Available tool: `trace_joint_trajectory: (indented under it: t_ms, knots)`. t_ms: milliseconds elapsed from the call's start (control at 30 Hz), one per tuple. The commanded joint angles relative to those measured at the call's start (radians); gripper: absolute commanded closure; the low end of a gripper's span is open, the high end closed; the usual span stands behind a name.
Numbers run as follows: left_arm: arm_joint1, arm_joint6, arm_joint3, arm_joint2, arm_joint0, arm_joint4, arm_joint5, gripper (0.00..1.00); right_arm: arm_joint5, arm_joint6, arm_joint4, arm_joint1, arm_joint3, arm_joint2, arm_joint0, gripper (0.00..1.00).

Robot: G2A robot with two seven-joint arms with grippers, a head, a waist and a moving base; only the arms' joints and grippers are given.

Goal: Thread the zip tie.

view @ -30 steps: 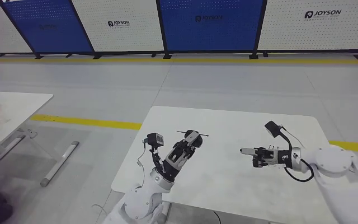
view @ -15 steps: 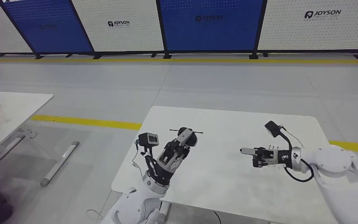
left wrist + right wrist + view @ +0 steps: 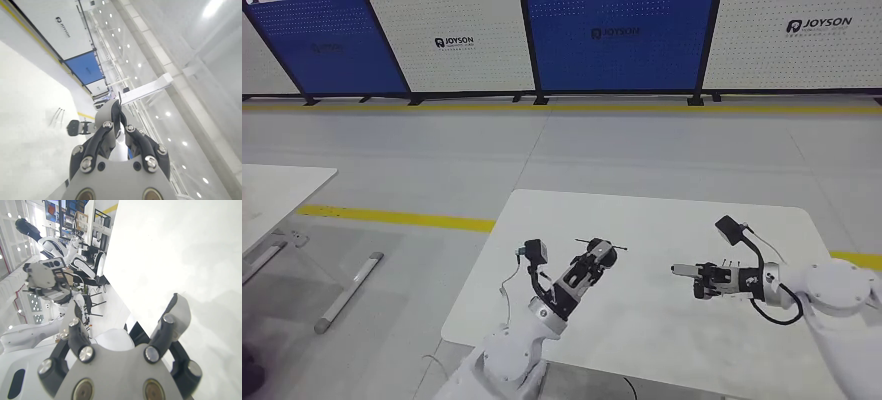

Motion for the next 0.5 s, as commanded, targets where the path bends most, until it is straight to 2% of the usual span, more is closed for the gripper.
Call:
trace_joint_trajectory:
  t_ms: [0, 167, 367, 467]
  knots:
    - [-0.005, 0.012, 0.059, 0.027, -0.025, 0.018, 0.008, 1.00, 0.000, 0.000, 0.000, 0.000, 0.000, 0.000, 0.000, 0.00]
    - [-0.014, 0.031, 0.155, 0.070, -0.066, 0.032, -0.002, 1.00, 0.000, 0.000, 0.000, 0.000, 0.000, 0.000, 0.000, 0.00]
    - [-0.016, 0.048, 0.242, 0.067, -0.087, 0.057, -0.015, 1.00, 0.000, 0.000, 0.000, 0.000, 0.000, 0.000, 0.000, 0.00]
    - [-0.016, 0.051, 0.254, 0.066, -0.093, 0.076, -0.011, 1.00, 0.000, 0.000, 0.000, 0.000, 0.000, 0.000, 0.000, 0.00]
